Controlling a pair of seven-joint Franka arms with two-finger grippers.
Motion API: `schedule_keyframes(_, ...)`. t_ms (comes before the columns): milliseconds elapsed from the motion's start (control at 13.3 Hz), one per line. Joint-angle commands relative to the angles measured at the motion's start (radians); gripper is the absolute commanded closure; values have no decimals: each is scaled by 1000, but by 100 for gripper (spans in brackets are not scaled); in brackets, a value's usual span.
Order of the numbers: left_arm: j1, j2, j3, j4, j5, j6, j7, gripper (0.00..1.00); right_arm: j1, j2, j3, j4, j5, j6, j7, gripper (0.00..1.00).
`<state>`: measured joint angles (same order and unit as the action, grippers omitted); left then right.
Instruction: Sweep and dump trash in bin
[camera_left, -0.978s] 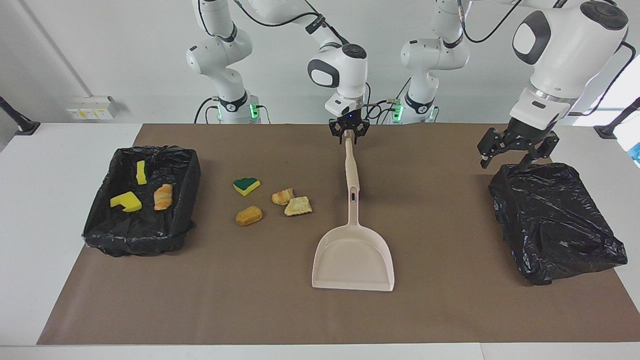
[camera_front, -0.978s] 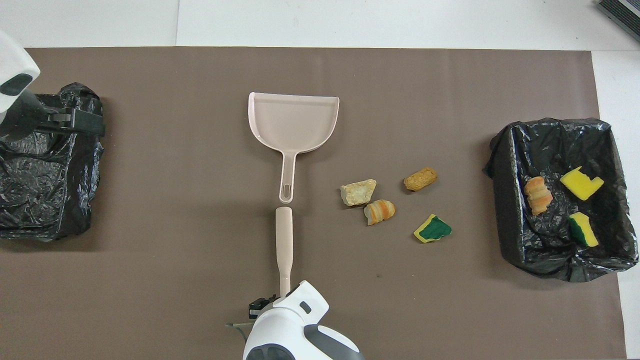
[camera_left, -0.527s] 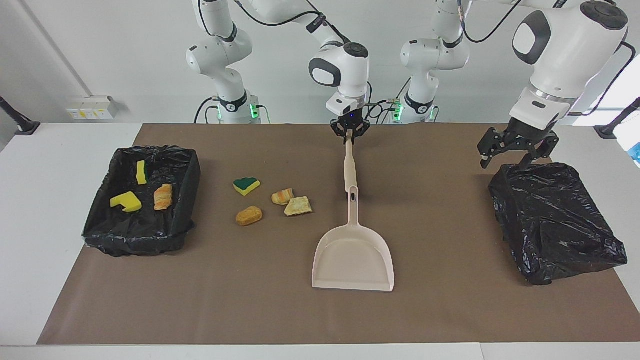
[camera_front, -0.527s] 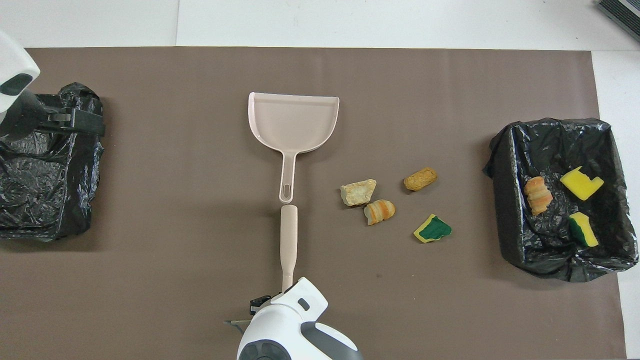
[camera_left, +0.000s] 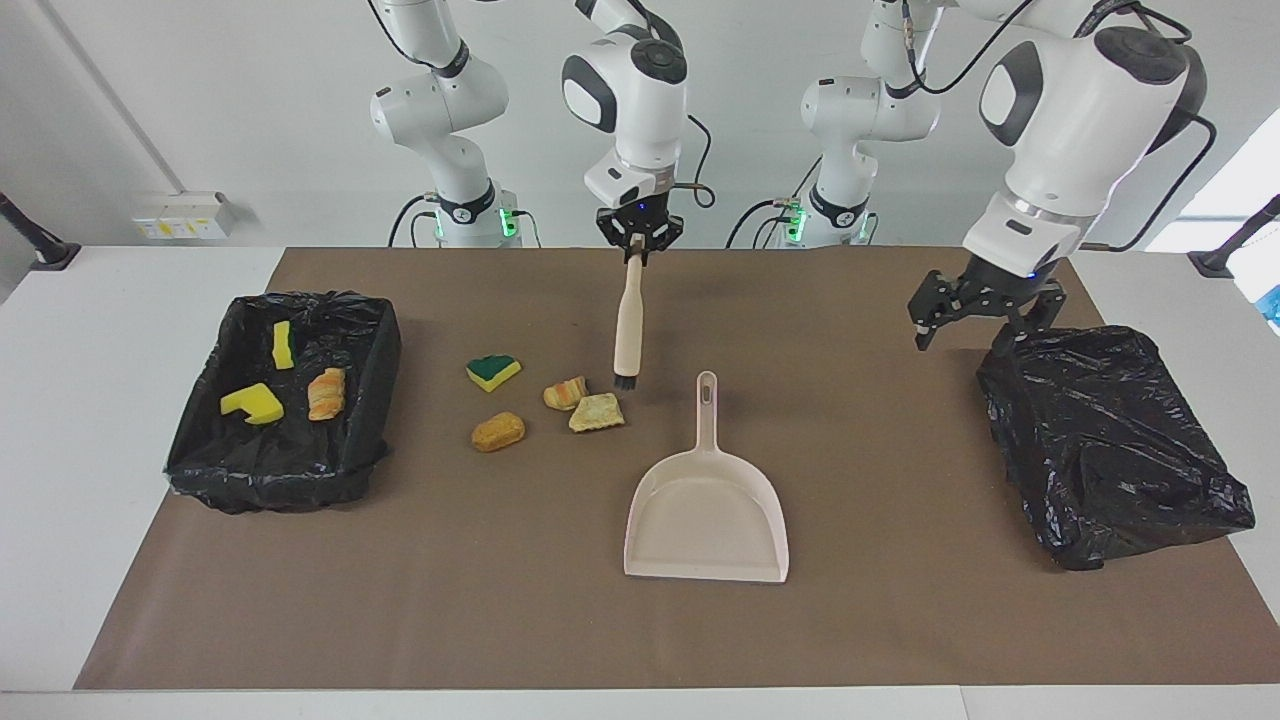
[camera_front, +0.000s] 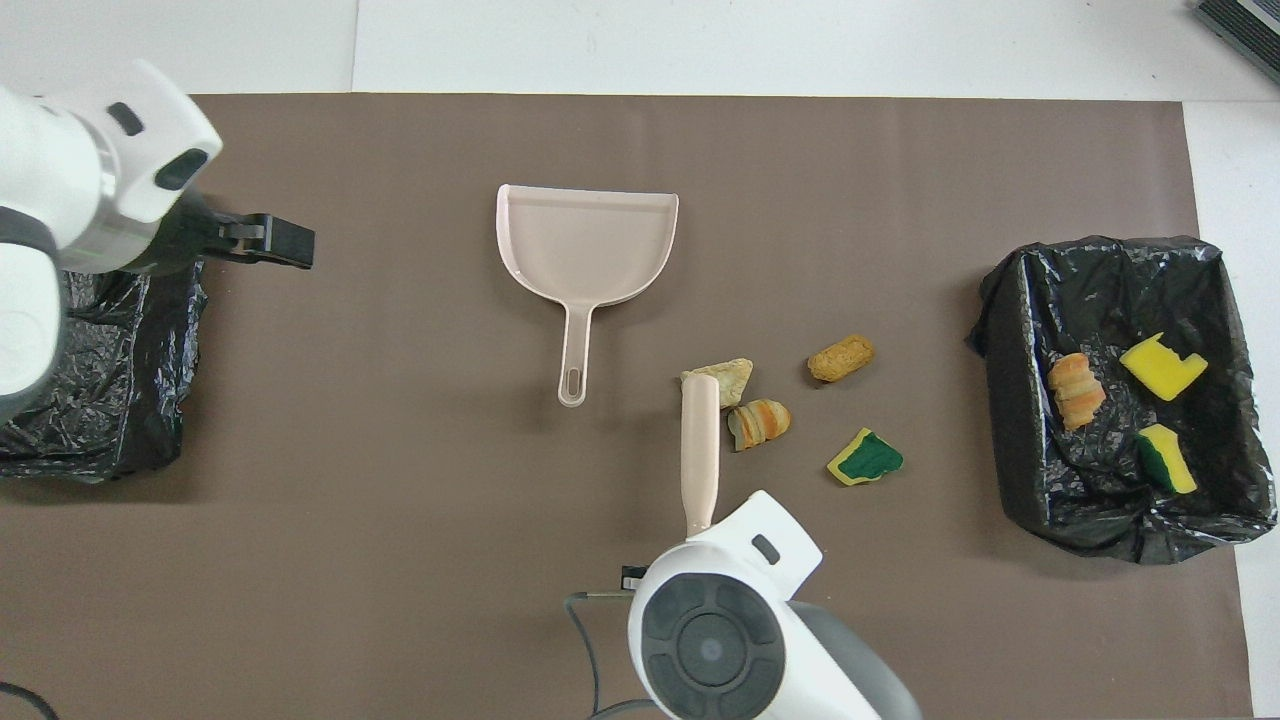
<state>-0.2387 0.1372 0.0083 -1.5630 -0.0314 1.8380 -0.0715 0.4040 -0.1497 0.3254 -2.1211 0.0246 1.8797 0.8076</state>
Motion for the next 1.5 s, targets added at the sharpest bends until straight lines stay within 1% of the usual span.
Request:
schedule_keyframes(0, -95, 90, 13, 34, -13, 76, -103, 0, -136, -71, 3, -28, 32, -65, -172, 100)
schedule_keyframes(150, -175, 148, 13, 34, -19, 125, -157, 0, -273, -148, -3, -69, 38, -89, -389, 100)
schedule_keyframes(226, -220, 179, 13, 29, -21, 136, -180, 0, -327, -178, -5, -98, 49, -111, -448, 100)
schedule_keyframes(301, -244, 185, 13, 17, -22, 170, -180, 0, -368, -201, -5, -126, 52, -120, -484, 100)
schedule_keyframes(376, -252, 186, 12, -17, -22, 193, -179, 0, -404, -224, -6, -161, 52, -125, -513, 100)
schedule_keyframes(527, -278, 196, 12, -45, -22, 208, -179, 0, -460, -284, -26, -241, 52, -139, -615, 100)
schedule_keyframes(677, -313, 214, 12, -63, -25, 248, -185, 0, -505, -359, -81, -345, 81, -113, -729, 100)
schedule_keyframes(752, -323, 216, 10, -81, -25, 260, -183, 0, -513, -375, -97, -370, 83, -109, -776, 100)
schedule_keyframes(827, -347, 213, 10, -110, -25, 260, -183, 0, -543, -378, -101, -391, 83, -103, -803, 100)
schedule_keyframes(903, -373, 213, 10, -141, -27, 274, -191, 0, -580, -375, -100, -419, 84, -73, -836, 100)
schedule_keyframes(978, -384, 205, 10, -191, -27, 314, -211, 0, -589, -367, -98, -448, 86, -35, -863, 100)
schedule_keyframes(1053, -398, 213, 10, -209, -27, 343, -226, 0, -591, -354, -98, -457, 86, -19, -867, 100)
schedule_keyframes(1204, -416, 239, 10, -213, -27, 383, -266, 0, -591, -320, -97, -461, 87, 9, -864, 100)
schedule_keyframes(1279, -416, 239, 12, -213, -27, 383, -266, 0, -587, -298, -95, -461, 122, 31, -832, 100)
schedule_keyframes(1354, -415, 239, 12, -212, -27, 383, -266, 0, -570, -262, -94, -459, 153, 68, -759, 100)
schedule_keyframes(1429, -415, 239, 12, -212, -25, 382, -264, 0, -556, -240, -94, -458, 155, 88, -722, 100)
